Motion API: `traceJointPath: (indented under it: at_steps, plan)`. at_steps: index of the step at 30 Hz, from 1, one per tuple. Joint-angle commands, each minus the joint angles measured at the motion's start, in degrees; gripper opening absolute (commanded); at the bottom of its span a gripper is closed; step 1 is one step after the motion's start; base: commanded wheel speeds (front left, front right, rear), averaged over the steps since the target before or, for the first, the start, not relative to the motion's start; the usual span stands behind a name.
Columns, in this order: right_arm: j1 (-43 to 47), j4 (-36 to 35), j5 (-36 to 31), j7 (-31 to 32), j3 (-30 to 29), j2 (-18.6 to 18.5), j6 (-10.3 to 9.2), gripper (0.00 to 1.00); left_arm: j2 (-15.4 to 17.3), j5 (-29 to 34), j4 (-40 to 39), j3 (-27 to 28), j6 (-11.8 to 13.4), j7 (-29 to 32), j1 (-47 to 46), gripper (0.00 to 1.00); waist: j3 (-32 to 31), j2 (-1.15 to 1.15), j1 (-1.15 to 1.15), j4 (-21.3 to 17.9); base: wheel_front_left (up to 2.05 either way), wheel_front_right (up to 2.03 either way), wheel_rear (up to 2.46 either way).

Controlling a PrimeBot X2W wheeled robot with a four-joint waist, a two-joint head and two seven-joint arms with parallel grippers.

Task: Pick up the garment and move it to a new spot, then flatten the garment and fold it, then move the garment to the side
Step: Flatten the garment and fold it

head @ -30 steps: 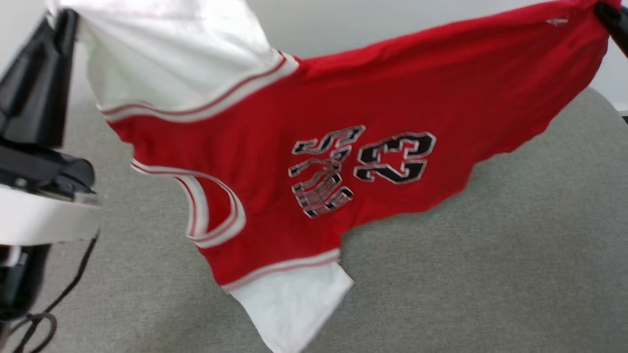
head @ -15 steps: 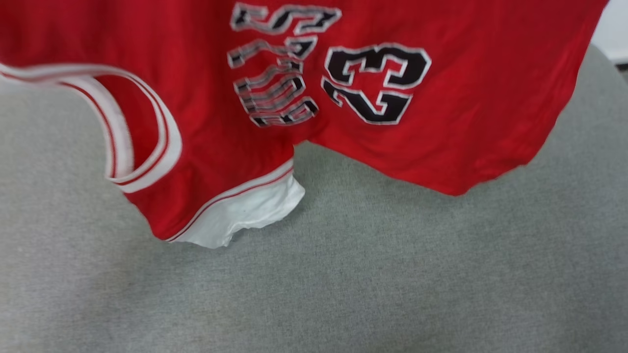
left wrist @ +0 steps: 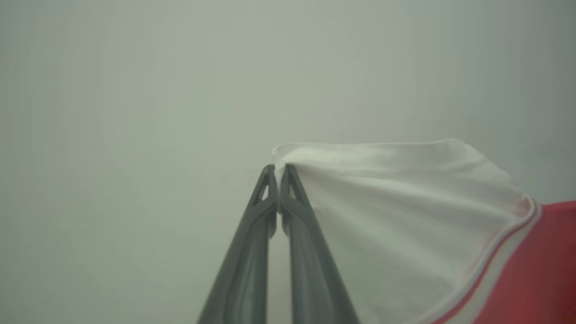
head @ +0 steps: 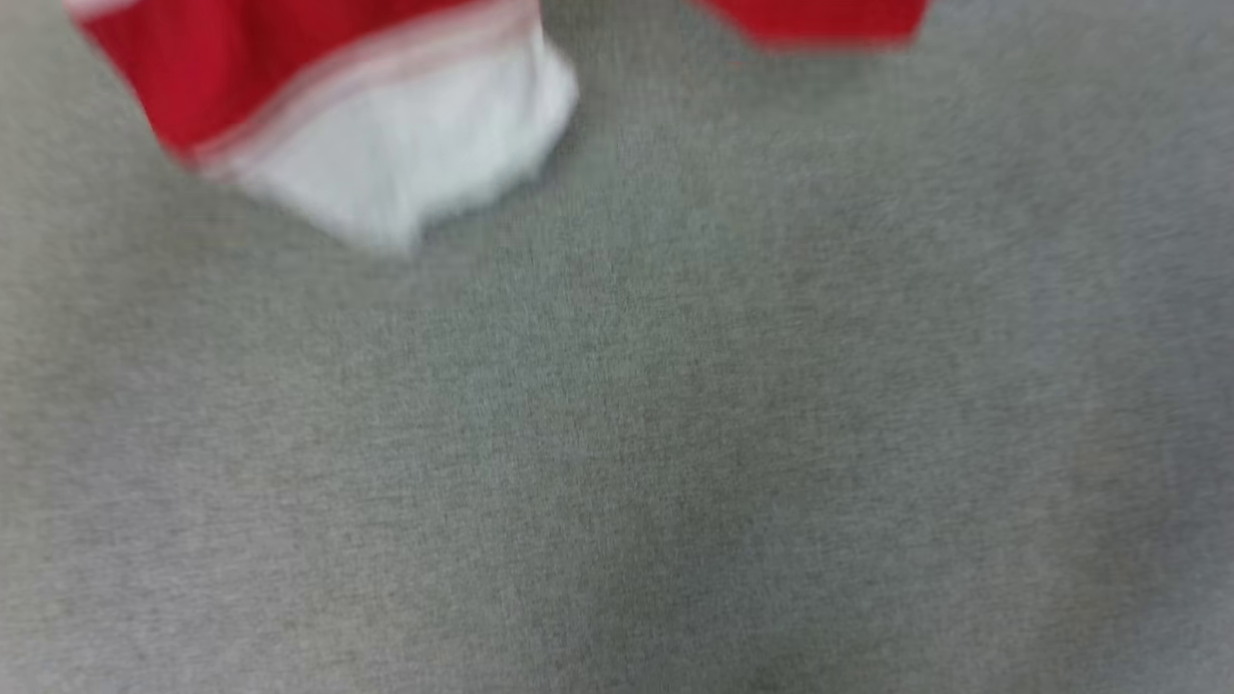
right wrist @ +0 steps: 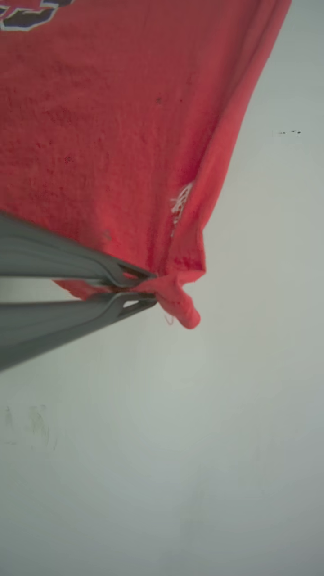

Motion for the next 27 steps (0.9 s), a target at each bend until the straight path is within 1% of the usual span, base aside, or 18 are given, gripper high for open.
traceJointPath:
  at_steps: [1, 5, 8, 10, 13, 16, 18, 22, 27]
  plan:
    - [-2.61, 2.01, -1.39, -1.81, -0.33, 0.28, -0.05, 0.0, -0.92, 1.01, 2.51, -0.41, -0.49, -0.73, -3.74, 0.0, 4.72, 0.0, -0.01, 0.26, 0.0, 0.0, 0.0]
    - [-9.5, 9.08, -4.4, -7.28, -0.29, 1.25, -0.07, 0.0, -5.09, 3.37, 12.05, -2.48, -2.04, -3.22, -13.66, 0.0, 8.22, 0.0, -0.01, 0.98, 0.0, 0.0, 0.0]
    - [-13.89, 13.51, -7.1, -11.81, 0.53, 1.87, -0.06, 0.0, -7.98, 4.05, 17.69, -3.5, -3.01, -4.86, -19.39, 0.0, 10.24, 0.0, -0.01, 1.58, 0.0, 0.0, 0.0]
    - [-15.73, 16.41, -8.27, -14.98, 1.01, 2.34, -0.07, 0.0, -9.75, 4.58, 20.72, -3.93, -3.22, -6.57, -21.76, 0.0, 11.42, 0.0, -0.01, 2.1, 0.0, 0.0, 0.0]
    - [-17.35, 20.68, -9.95, -19.63, 0.47, 3.5, -0.06, 0.0, -11.91, 5.03, 24.69, -4.87, -3.59, -9.05, -22.39, 0.0, 12.73, 0.0, -0.01, 2.77, 0.0, 0.0, 0.0]
    - [-16.45, 24.94, -10.63, -23.23, 0.95, 4.89, -0.05, 0.0, -13.12, 4.55, 27.38, -5.07, -3.7, -11.46, -20.1, 0.0, 13.17, 0.0, -0.01, 3.36, 0.0, 0.0, 0.0]
    - [-14.84, 27.23, -10.76, -25.44, 2.72, 5.21, -0.06, 0.0, -14.15, 3.78, 28.67, -5.27, -3.98, -13.19, -17.06, 0.0, 13.05, 0.0, -0.01, 3.73, 0.0, 0.0, 0.0]
    - [-10.39, 30.74, -9.7, -29.52, 5.99, 5.54, -0.05, 0.0, -15.68, 2.44, 29.76, -6.46, -4.76, -16.3, -8.49, 0.0, 11.95, 0.0, -0.01, 4.48, 0.0, 0.0, 0.0]
    - [-2.57, 33.96, -7.37, -32.91, 8.38, 5.36, -0.05, 0.0, -17.71, 0.02, 29.09, -7.7, -4.81, -20.0, 5.08, 0.0, 8.78, 0.0, -0.01, 5.36, 0.0, 0.0, 0.0]
